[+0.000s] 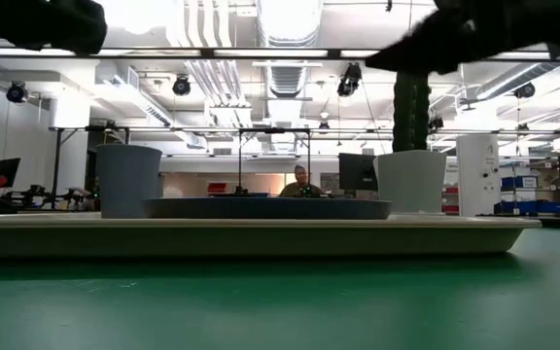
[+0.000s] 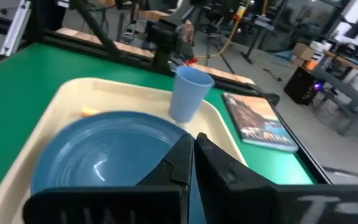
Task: Pick and place plate/cup/fork/spoon on tray
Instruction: Return to Home Position
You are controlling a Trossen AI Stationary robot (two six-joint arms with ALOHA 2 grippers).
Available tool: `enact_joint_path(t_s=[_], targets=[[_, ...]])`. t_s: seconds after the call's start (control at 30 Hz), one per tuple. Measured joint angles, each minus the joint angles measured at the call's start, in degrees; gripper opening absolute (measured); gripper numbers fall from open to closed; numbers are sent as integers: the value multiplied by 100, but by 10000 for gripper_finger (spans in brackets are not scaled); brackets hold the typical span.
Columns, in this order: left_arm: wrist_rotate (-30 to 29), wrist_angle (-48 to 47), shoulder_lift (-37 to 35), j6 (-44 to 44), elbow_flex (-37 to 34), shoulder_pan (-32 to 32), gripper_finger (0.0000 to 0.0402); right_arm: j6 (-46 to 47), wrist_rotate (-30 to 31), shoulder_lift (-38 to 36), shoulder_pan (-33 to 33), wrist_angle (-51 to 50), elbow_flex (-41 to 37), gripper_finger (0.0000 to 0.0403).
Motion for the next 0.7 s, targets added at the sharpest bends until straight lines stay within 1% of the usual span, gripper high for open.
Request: enact_joint_path(t_s=[0.13,0.27,0.5,0.53,0.7], targets=[[-280,-9,-676,26,-342,2,10,186,0,-663,-203,-7,-547,8],[-299,15,-1370,172,-684,4,11,366,-4,-1348,-359,-5,-1075,8],[-304,-23,-2582,375,-1163,5,11,252,-9,-2564,-422,-3,-1760,8],[-312,27,-2673,411,-1205,5,11,233,-10,-2724,-422,-16,-1835,8],[-490,115,-2573,422,-1285,20,11,164,-6,-3367,-430,-40,-2172,8]])
